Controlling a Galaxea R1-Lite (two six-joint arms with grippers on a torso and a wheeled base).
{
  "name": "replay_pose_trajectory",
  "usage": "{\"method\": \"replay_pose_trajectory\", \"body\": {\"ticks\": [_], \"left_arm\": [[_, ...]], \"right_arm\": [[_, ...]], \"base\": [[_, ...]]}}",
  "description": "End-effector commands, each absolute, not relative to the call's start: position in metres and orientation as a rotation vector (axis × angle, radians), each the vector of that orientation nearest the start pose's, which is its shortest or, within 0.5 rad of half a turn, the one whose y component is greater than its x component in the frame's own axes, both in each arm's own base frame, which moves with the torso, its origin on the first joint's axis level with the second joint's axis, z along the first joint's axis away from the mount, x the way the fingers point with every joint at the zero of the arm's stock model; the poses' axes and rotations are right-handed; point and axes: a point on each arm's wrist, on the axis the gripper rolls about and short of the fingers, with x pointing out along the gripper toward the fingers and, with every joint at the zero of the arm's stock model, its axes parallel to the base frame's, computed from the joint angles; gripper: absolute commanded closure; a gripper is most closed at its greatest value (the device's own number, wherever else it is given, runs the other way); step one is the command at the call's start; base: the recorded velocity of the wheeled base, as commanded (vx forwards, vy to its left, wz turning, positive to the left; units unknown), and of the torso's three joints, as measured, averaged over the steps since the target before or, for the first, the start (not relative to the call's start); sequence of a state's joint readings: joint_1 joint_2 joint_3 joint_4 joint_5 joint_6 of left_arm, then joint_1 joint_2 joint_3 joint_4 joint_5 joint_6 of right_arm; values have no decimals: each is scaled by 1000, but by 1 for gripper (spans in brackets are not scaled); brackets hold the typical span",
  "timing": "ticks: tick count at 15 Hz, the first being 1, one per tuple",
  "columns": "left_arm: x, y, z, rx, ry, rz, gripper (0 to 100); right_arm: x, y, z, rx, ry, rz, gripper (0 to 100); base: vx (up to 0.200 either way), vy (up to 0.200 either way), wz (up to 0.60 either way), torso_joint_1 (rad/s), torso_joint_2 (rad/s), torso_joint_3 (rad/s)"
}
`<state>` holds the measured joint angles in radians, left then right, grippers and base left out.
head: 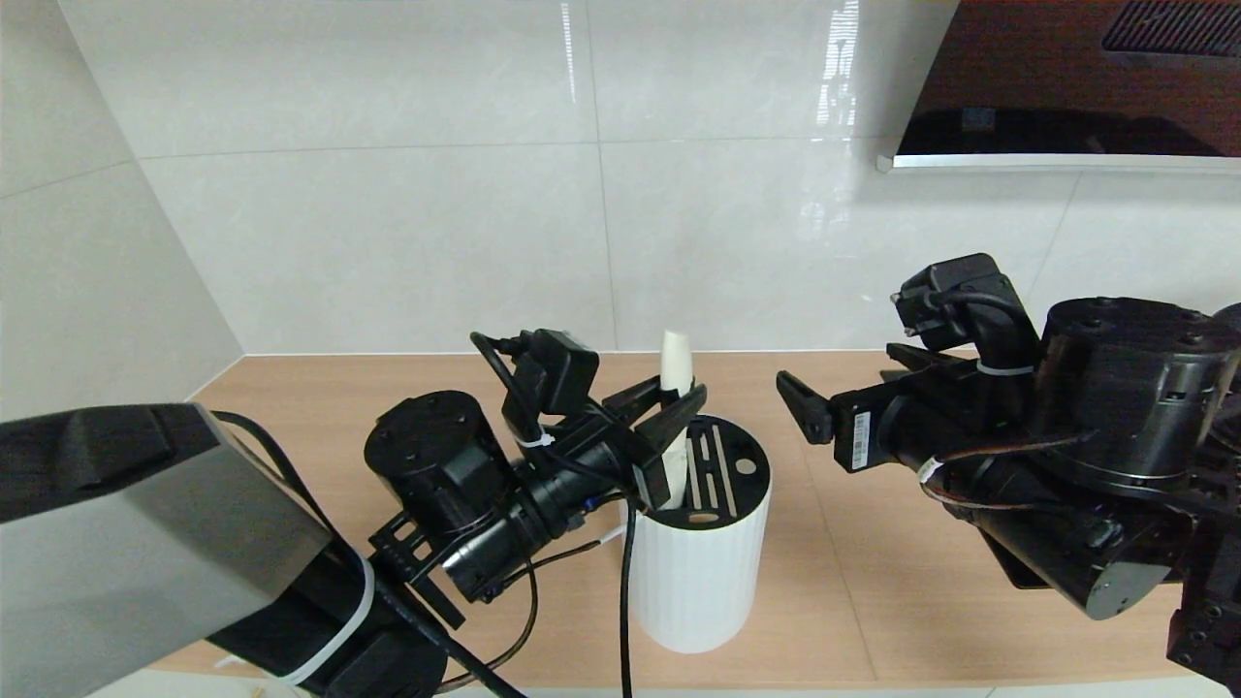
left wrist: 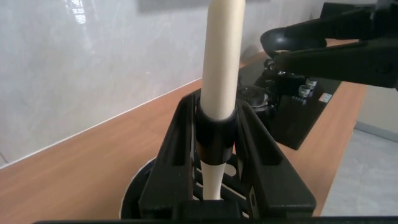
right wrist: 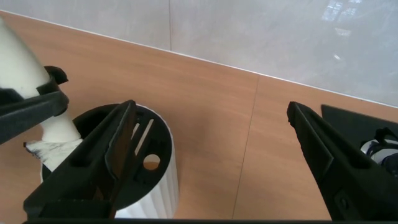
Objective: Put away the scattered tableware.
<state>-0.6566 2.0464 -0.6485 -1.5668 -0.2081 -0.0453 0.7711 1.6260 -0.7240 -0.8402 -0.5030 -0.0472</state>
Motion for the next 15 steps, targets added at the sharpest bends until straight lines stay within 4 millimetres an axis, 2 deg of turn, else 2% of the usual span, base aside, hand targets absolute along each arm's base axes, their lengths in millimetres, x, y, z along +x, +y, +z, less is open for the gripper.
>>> {"method": "replay_pose_trajectory", "body": {"ticks": [1,3,4,7,10,15], "left_arm": [[269,-213,123,-81,-142,-855,100],[269,-212,127,-85,-156,-842,100],[268,-212,130,-88,-165,-836,0],[256,-206,155,-131,-223,-844,0],[238,-214,170,-246,-223,-825,0],[220,-199,191,-268,-273,-809,0]], "right_arm": [[211,190,203,-85,44,270,0],[211,190,203,-85,44,270,0],[211,190,203,-85,44,270,0],[211,190,203,-85,44,270,0],[211,190,203,-85,44,270,0],[211,190,203,-85,44,270,0]], "base": [[0,0,0,0,0,0],[0,0,0,0,0,0],[0,0,0,0,0,0],[0,0,0,0,0,0],[0,0,0,0,0,0],[0,0,0,0,0,0]]}}
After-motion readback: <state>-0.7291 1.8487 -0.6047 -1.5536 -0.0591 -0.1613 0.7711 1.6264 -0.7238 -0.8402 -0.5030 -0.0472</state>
